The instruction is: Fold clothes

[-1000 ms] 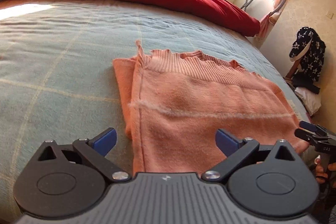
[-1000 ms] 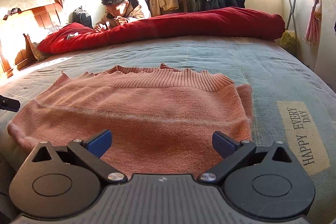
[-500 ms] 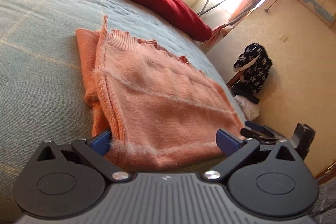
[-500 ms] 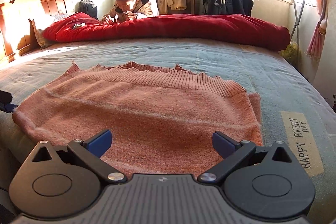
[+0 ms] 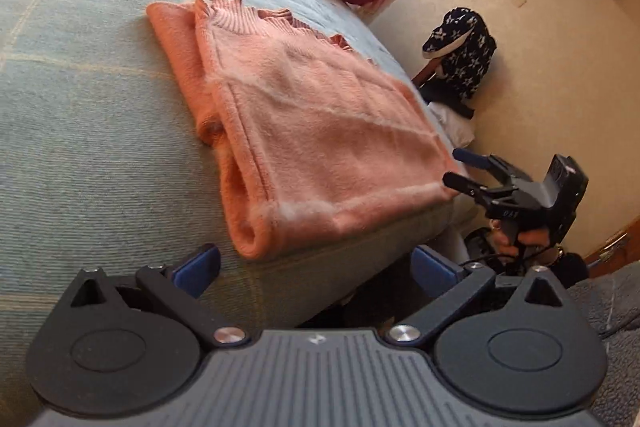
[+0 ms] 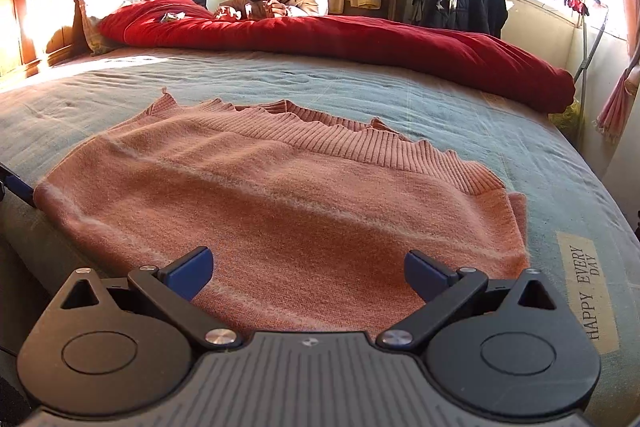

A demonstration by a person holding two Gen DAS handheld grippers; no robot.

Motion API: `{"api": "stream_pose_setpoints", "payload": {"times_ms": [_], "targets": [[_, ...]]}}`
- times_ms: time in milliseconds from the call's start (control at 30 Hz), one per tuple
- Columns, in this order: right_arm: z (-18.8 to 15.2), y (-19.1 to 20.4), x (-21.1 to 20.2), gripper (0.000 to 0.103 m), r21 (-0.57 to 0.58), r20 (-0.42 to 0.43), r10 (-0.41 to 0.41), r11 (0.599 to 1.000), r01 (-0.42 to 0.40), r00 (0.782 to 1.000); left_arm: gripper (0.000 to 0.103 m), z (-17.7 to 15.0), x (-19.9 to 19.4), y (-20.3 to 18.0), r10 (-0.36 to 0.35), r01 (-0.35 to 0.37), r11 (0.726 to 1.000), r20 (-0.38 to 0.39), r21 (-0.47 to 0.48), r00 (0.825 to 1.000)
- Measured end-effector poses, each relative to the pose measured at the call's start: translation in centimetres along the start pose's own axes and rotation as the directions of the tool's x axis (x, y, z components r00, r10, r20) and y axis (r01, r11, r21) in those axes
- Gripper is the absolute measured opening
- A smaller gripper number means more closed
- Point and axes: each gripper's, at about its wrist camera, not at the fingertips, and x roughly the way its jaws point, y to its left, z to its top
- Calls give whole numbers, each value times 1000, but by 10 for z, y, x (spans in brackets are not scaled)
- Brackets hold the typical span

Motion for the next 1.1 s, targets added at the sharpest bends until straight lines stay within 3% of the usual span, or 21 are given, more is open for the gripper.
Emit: {"api": "stream_pose_setpoints", "payload": {"times_ms": [133,267,333,400,533,733,933,1100], "targets": [[1,2,3,103,-9,-3,-2,1000,2,1000,102,13,-11,-37,114,-130,977,103,169,988],[0,-4,11,103,12,-10,-33,999,33,999,102,26,29,-72,223,-258,920,149,294,963],[0,-7,15,103,22,-14,-49,999,49,999,102,25,52,-75,324,-353,877,141,328,936],[-2,-10,19,103,32,-21,-62,997,63,998,102,20,72,-73,387,-401,854,112,331,915],[-15,-15,24,103,50,-41,-51,997,53,998,102,-8,78,-73,431,-452,824,141,342,891],[-27,-20,29,103,73,-29,-29,997,31,999,102,-15,62,-85,427,-452,836,149,311,892],[-40,-25,33,103,95,-17,-7,995,9,1000,102,43,71,-103,378,-433,849,224,304,898],[-45,-26,34,103,95,-9,1,995,0,1000,102,84,108,-91,340,-387,891,217,235,915]]}}
